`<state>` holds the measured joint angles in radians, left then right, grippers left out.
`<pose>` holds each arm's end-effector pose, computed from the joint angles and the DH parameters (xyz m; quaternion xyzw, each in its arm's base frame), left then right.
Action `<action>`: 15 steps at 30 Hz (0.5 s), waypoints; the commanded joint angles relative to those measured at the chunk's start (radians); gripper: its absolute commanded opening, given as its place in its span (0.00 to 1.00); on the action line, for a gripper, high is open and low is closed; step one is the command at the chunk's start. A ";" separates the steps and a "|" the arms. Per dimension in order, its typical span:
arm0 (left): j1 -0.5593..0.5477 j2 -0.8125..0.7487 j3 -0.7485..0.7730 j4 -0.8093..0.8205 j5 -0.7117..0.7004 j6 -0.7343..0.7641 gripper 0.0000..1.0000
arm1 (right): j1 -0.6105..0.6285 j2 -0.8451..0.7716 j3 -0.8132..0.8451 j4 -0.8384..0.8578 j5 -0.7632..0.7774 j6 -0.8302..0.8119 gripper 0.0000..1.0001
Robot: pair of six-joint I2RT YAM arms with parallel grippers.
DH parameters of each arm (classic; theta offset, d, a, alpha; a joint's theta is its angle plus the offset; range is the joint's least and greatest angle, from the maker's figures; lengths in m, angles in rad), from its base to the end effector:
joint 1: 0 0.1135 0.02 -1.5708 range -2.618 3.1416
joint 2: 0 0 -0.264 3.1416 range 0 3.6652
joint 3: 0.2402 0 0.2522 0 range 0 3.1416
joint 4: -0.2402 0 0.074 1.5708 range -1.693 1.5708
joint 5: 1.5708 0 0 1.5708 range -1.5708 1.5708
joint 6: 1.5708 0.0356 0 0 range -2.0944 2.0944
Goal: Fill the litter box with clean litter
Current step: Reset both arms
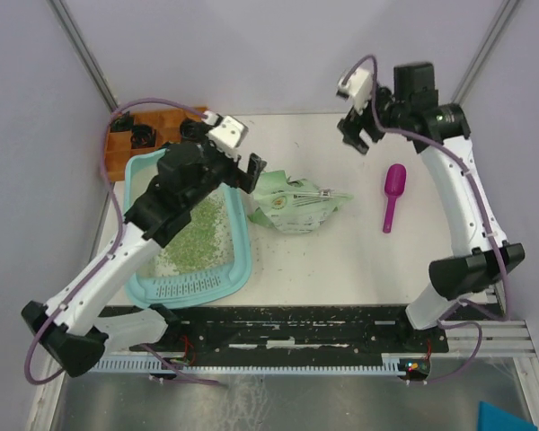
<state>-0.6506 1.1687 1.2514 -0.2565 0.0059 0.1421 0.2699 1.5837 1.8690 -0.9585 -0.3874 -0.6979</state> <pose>0.2098 -0.1599 0.4175 0.2974 0.7057 -0.1639 0.6218 0.3098 0.0997 0.4373 -0.4852 0.7438 0.0790 0.4529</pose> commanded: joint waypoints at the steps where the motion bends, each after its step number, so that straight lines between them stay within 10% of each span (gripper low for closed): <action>1: 0.048 -0.109 0.019 0.140 -0.259 -0.037 1.00 | -0.127 0.205 0.428 -0.060 0.135 0.361 0.98; 5: 0.099 -0.102 0.044 0.091 -0.393 -0.073 1.00 | -0.255 0.397 0.688 -0.144 0.282 0.584 0.99; 10: 0.249 -0.003 0.127 -0.096 -0.548 -0.235 1.00 | -0.298 0.366 0.518 -0.077 0.564 0.623 0.99; 15: 0.490 0.090 0.201 -0.223 -0.391 -0.466 1.00 | -0.314 0.236 0.297 0.002 0.578 0.687 0.99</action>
<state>-0.2993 1.2201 1.3849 -0.3672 -0.4271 -0.0914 -0.0509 1.9610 2.2734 -1.0191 0.0963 -0.1143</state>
